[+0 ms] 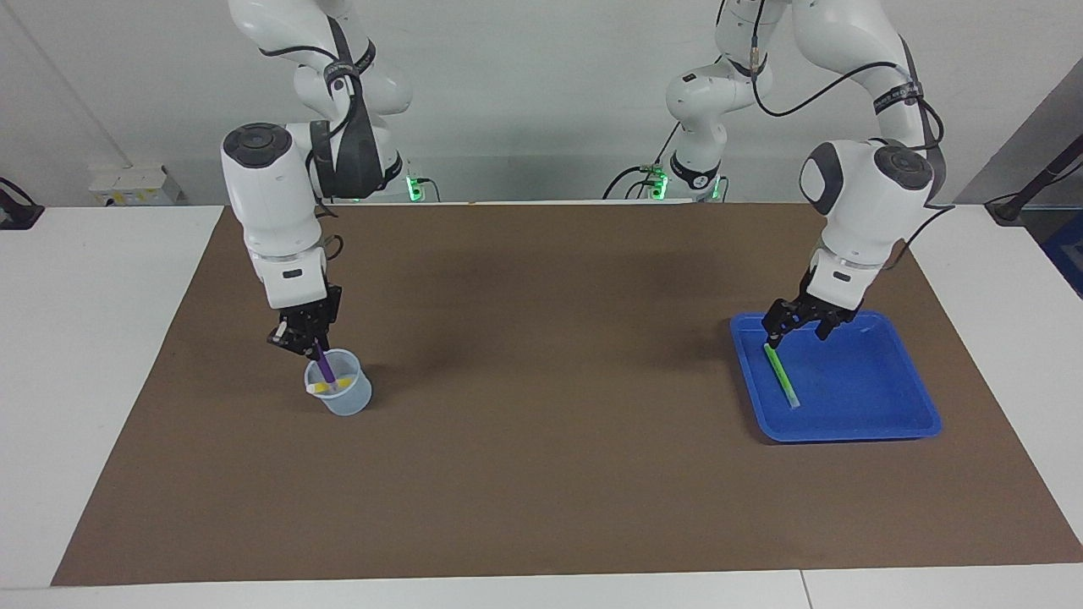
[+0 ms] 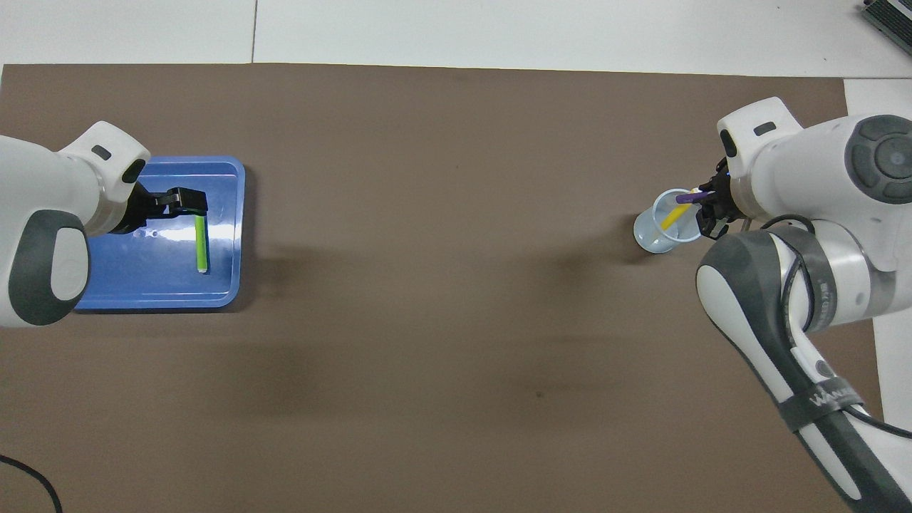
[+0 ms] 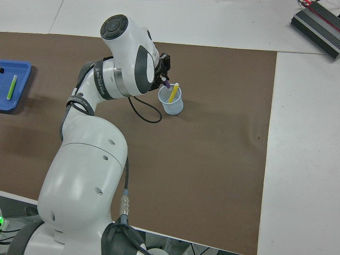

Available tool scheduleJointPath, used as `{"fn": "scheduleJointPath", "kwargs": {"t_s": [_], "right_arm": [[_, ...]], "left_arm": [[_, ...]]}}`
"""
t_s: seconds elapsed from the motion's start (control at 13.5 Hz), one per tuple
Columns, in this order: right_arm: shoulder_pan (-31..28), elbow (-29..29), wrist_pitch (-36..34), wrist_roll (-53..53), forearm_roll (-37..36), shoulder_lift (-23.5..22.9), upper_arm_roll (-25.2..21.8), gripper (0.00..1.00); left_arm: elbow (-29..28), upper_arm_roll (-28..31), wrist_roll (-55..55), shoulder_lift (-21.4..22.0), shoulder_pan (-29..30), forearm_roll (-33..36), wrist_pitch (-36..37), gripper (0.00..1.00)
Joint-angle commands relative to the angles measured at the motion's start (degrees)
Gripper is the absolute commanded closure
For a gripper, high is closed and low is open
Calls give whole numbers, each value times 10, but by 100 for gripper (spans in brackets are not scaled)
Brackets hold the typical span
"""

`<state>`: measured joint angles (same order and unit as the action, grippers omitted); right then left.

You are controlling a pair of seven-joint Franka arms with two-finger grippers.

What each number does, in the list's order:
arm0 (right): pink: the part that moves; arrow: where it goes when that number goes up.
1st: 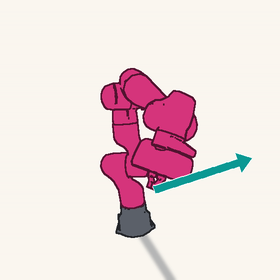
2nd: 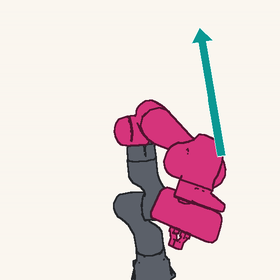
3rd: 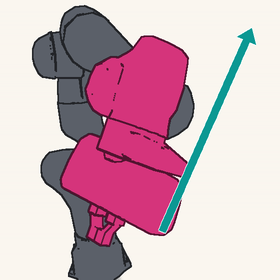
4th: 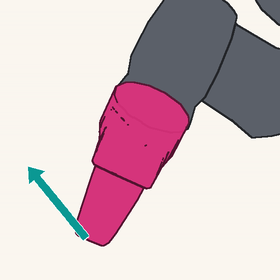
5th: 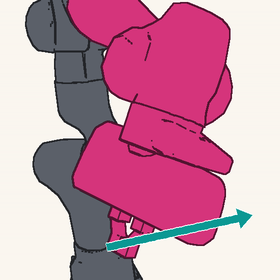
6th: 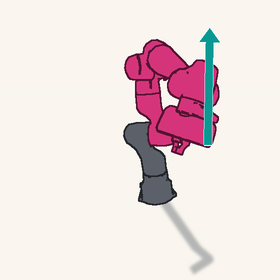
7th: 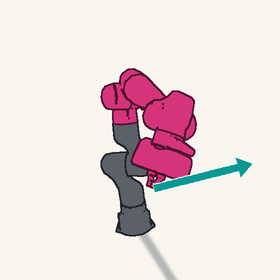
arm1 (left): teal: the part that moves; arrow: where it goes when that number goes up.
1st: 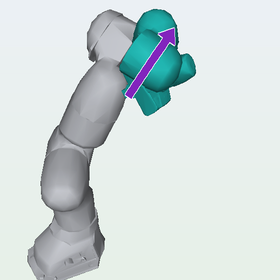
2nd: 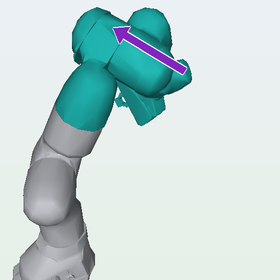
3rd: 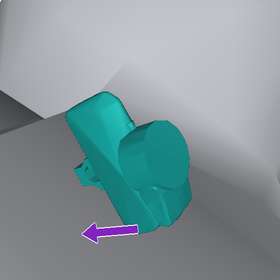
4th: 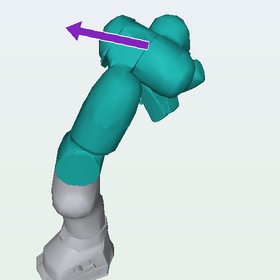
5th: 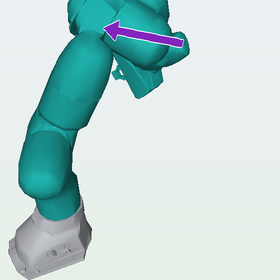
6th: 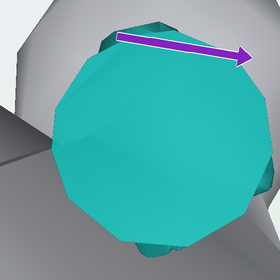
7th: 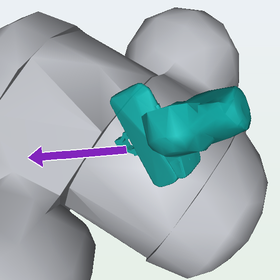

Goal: Transfer and insert pens with both arms
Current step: 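Insert the purple pen into the cup while the left gripper reaches the green pen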

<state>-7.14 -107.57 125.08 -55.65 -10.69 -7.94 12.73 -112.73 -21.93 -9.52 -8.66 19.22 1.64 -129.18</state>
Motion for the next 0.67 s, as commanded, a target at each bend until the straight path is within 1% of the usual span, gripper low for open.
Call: {"fn": "scheduleJointPath", "kwargs": {"t_s": [0.0, 0.07, 0.15, 0.22, 0.3, 0.45, 0.59], "right_arm": [[-10, -18, 16, -2, -13, 6, 6, 100], [-10, -18, 16, -1, -12, 6, 6, 49], [-10, -17, 14, 1, -6, 6, 7, 3], [-10, -12, 5, 0, -4, 7, 8, 0], [-5, -9, -4, 0, 15, 13, 9, 0], [7, 21, -44, 19, 68, 31, 14, 0], [48, 54, -103, 115, 70, 43, 14, 0]], "left_arm": [[5, -3, 8, -33, 6, 12, -29, 0], [2, -3, 10, -38, 7, 12, -34, 0], [-3, -3, 21, -48, 16, 12, -53, 1], [-9, -3, 34, -57, 24, 12, -75, 2], [-10, -3, 37, -70, 28, 12, -88, 5], [-8, -3, 38, -93, 29, 19, -116, 8], [-8, -3, 39, -98, 31, 55, -119, 9]]}}
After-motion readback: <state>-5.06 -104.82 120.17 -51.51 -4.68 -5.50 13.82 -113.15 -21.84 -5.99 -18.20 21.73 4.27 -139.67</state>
